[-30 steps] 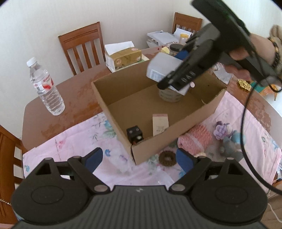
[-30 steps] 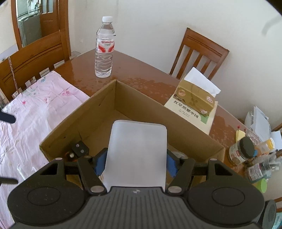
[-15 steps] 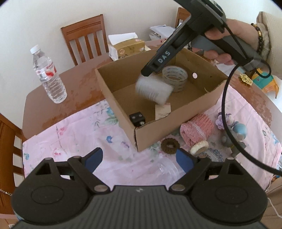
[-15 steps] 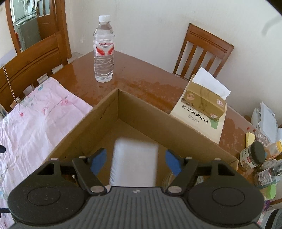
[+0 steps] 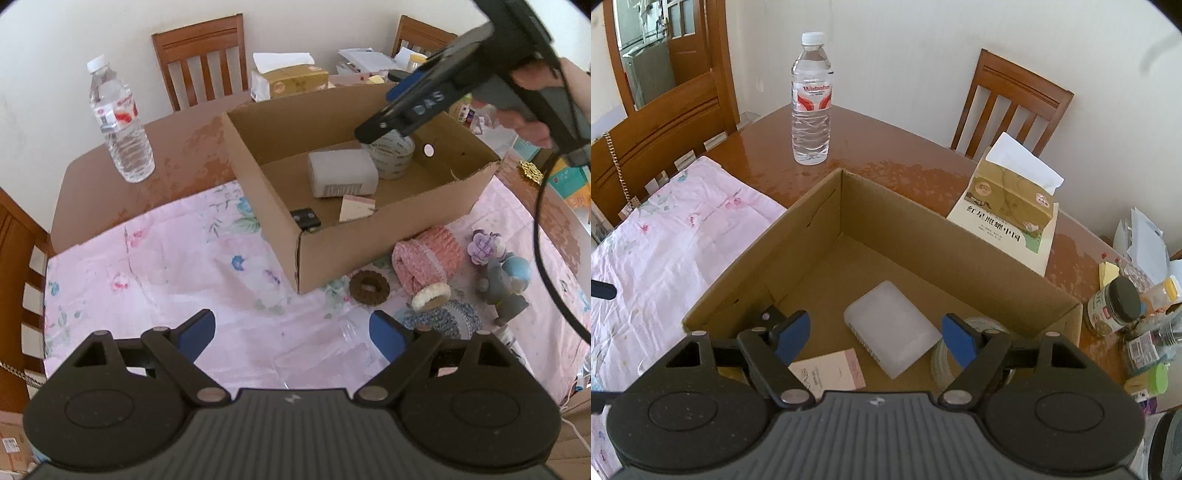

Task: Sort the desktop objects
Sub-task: 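Lower the white plastic box into the cardboard box and open the right tool, then grasp the jar of black items with the right tool while the left moves to the clear jar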

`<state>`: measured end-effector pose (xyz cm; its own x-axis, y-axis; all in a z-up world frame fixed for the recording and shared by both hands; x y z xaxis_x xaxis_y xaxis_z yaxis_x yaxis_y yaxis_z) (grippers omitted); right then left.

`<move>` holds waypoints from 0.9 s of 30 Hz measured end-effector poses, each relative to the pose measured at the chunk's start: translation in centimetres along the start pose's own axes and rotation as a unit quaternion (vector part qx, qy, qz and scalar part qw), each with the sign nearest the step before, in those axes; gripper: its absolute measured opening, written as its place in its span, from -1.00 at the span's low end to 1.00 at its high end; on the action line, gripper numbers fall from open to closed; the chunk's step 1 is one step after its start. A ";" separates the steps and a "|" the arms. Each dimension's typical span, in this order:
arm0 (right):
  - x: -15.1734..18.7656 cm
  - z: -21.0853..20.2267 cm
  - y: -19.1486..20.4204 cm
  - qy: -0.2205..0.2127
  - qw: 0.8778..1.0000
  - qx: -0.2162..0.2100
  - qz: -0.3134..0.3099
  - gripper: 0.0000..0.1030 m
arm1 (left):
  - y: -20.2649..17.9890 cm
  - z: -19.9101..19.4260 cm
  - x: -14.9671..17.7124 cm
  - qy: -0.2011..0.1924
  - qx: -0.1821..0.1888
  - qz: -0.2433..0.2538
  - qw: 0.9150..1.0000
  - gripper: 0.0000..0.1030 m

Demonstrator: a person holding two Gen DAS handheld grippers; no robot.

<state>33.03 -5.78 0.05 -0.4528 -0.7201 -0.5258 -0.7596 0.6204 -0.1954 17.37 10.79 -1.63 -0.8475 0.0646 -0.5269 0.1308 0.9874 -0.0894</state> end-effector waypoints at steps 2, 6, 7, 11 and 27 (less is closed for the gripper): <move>0.5 -0.4 0.2 -0.002 1.000 -0.003 0.002 0.61 | 0.0 0.1 0.4 0.001 0.003 -0.006 1.000 0.83; 1.8 -1.4 0.9 -0.009 1.000 -0.003 0.009 0.67 | -0.2 0.2 1.1 0.000 0.003 -0.026 1.000 0.83; 2.1 -1.6 1.0 -0.011 1.000 -0.003 0.012 0.69 | -0.2 0.3 1.3 -0.002 0.002 -0.031 1.000 0.84; 3.7 -2.9 1.8 -0.017 1.000 -0.007 0.018 0.71 | -0.9 0.7 2.1 -0.007 -0.010 -0.042 0.999 0.84; 11.4 -7.0 6.6 -0.027 0.999 0.004 0.038 0.77 | -2.8 1.9 4.9 -0.021 -0.023 -0.094 0.995 0.84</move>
Point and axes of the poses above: each gripper's, at about its wrist camera, not at the fingertips, and z roughly the way its jaws point, y to its left, x to its underside, the point moved 1 cm from there along z, roughly the way its jaws point, and after that the axes turned 11 degrees about -z, right-handed, at the moved point
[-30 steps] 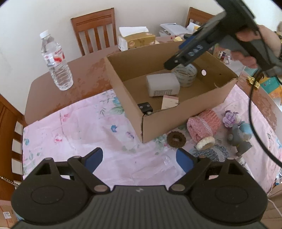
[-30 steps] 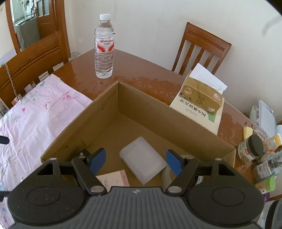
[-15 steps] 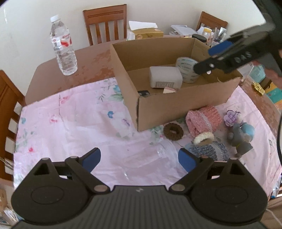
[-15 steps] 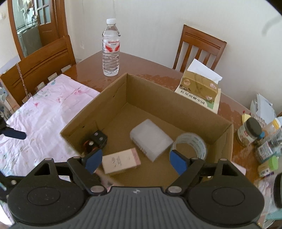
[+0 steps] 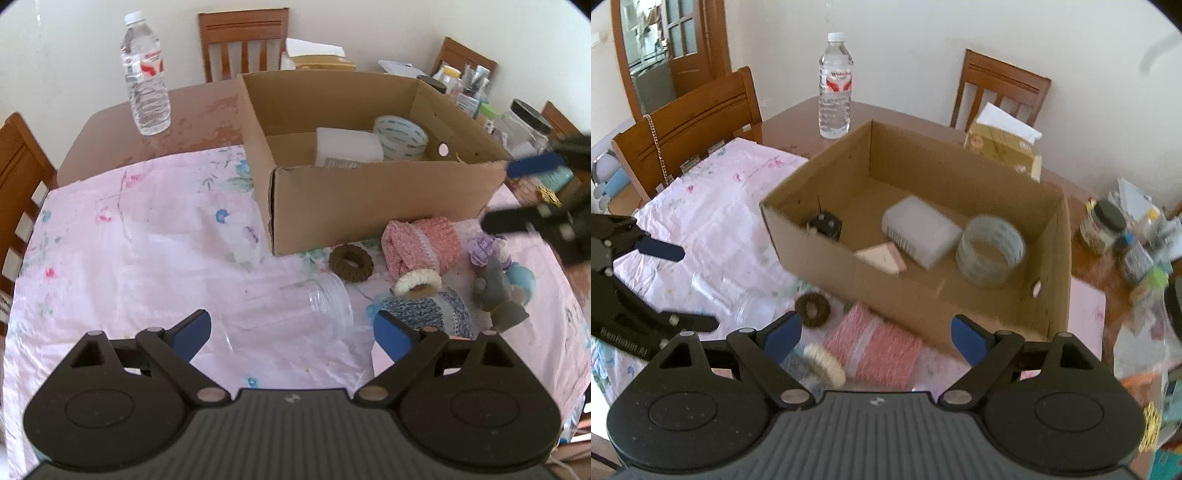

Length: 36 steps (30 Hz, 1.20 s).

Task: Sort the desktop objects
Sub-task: 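Grasp the jar of black items with the right tool while the left moves to the clear jar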

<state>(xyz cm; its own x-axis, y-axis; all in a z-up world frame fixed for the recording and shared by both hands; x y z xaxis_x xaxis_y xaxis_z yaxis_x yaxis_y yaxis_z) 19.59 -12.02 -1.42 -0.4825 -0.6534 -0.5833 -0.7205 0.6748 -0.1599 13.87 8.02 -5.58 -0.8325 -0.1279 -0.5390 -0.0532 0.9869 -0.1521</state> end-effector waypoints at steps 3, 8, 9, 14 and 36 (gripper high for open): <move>1.4 -0.2 0.7 0.007 1.000 -0.004 0.013 0.78 | -0.2 0.4 0.3 -0.001 0.000 -0.008 1.000 0.84; 3.7 -0.4 1.4 0.019 0.999 -0.015 0.041 0.78 | -0.5 1.4 0.5 0.002 -0.005 -0.024 1.000 0.84; 4.0 -0.4 1.5 0.021 0.999 -0.015 0.047 0.78 | -0.6 1.5 0.5 0.002 -0.006 -0.025 1.000 0.84; 5.0 -0.2 1.6 0.031 0.997 -0.022 0.064 0.78 | -1.1 2.2 0.4 -0.011 -0.022 -0.023 0.999 0.85; 7.2 1.1 4.7 0.045 0.994 -0.101 -0.008 0.78 | 0.3 4.8 -0.4 0.015 -0.060 -0.111 0.992 0.85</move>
Point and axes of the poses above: each gripper's, at about its wrist camera, not at the fingertips, and z roughly the way its jaws point, y to its left, x to its underside, the point moved 1 cm from there along z, roughly the way its jaws point, and after that the axes turned 11 degrees about -z, right-handed, at the moved point
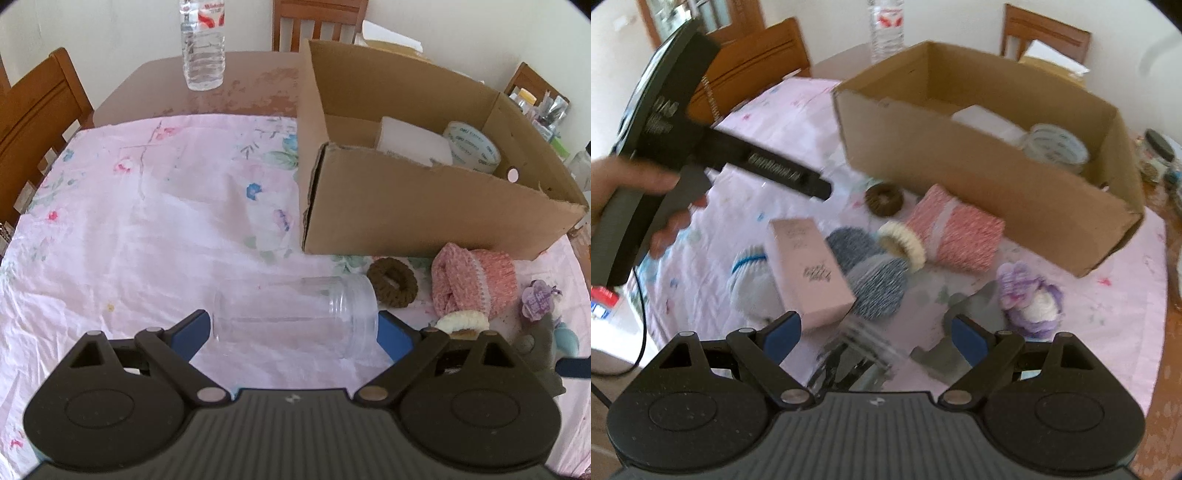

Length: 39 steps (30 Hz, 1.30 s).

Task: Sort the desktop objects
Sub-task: 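Grasp the jar of black items with the right tool while the left moves to the clear jar, then grasp the clear empty jar with the left tool while the right lifts the dark jar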

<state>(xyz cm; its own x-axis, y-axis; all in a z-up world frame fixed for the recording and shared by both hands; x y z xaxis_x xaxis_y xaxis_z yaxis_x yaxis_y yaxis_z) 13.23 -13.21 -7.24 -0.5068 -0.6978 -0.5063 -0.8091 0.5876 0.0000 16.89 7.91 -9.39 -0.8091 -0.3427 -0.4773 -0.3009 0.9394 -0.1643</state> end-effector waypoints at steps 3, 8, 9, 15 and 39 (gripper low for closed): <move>0.0 0.6 0.4 0.005 1.000 -0.016 -0.018 0.78 | 0.1 0.3 0.1 0.006 0.003 -0.003 1.000 0.85; -0.5 1.4 0.9 0.007 0.998 -0.051 -0.042 0.78 | 0.6 0.2 0.0 0.006 0.011 -0.013 1.000 0.80; -0.6 1.6 1.0 0.010 0.997 -0.056 -0.047 0.78 | 0.6 0.2 0.0 0.007 0.012 -0.012 1.000 0.80; -0.5 3.0 1.5 0.038 0.995 -0.076 -0.060 0.78 | 0.8 -0.1 0.2 0.006 0.015 -0.010 1.000 0.78; 1.1 2.6 4.1 0.066 0.987 -0.048 -0.136 0.70 | 1.1 -2.6 1.0 0.001 0.039 0.032 0.999 0.78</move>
Point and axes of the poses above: each gripper's, at about its wrist camera, not at the fingertips, and z roughly the way its jaws point, y to its left, x to its underside, the point moved 1 cm from there along z, roughly the way its jaws point, and after that the axes turned 11 degrees about -z, right-handed, at the moved point
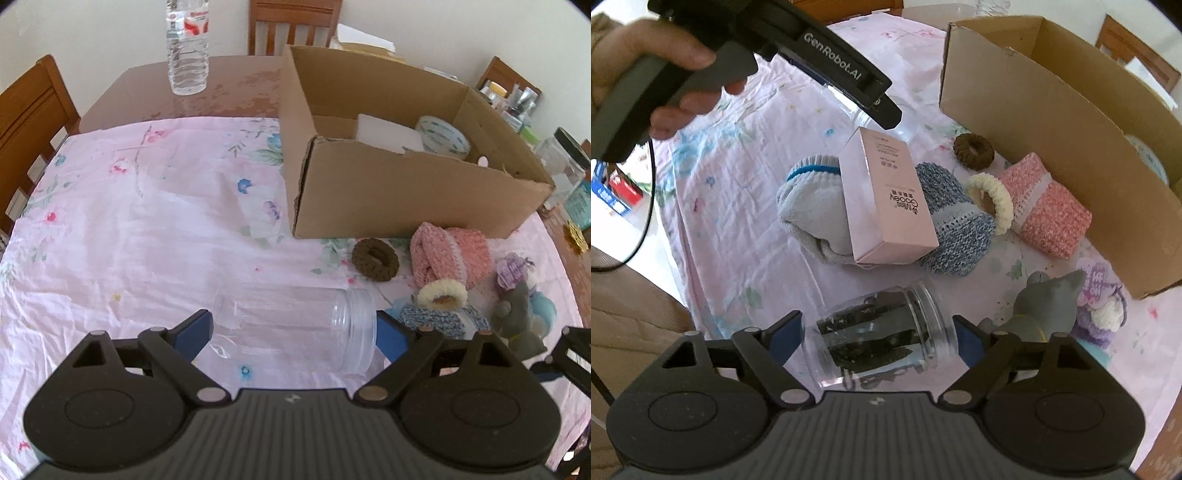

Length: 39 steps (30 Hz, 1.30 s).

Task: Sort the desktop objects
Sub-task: 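Grasp the clear empty jar with the left tool while the right lifts the dark jar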

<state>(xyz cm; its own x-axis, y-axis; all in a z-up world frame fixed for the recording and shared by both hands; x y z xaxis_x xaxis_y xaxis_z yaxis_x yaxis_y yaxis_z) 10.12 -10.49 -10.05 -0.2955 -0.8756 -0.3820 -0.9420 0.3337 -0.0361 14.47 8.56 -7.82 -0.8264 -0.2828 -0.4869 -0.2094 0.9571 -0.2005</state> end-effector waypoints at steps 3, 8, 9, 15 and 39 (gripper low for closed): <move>-0.1 0.0 0.3 0.000 1.000 0.006 -0.009 0.70 | -0.2 -0.5 0.1 -0.001 0.002 0.013 1.000 0.78; -0.3 -0.6 0.3 -0.005 1.000 0.013 -0.008 0.70 | -0.5 -1.2 0.2 -0.002 0.009 0.028 1.000 0.78; -0.2 -0.7 0.3 -0.006 1.000 0.013 -0.007 0.69 | -0.5 -1.4 0.2 -0.002 0.011 0.030 0.999 0.78; -0.4 -2.1 0.1 -0.010 0.999 0.027 -0.014 0.69 | -0.9 -2.4 0.3 -0.003 0.023 0.044 0.999 0.78; -2.9 -9.0 -6.9 -0.071 0.990 0.123 0.007 0.69 | -5.0 -6.2 -4.1 -0.050 0.073 0.113 0.990 0.78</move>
<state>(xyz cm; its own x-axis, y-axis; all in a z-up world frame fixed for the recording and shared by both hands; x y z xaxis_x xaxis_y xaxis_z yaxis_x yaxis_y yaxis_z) 16.01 -13.39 -0.40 -0.2659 -0.8185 -0.5093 -0.8657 0.4351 -0.2474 15.67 5.34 0.42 -0.7858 -0.0741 -0.6141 0.0594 0.9791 -0.1943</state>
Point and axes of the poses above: each gripper's, at about its wrist camera, not at the fingertips, and z roughly the way its jaws point, y to its left, x to its underside, the point moved 1 cm from there along z, roughly the way its jaws point, and after that the axes turned 11 degrees about -z, right-handed, at the moved point
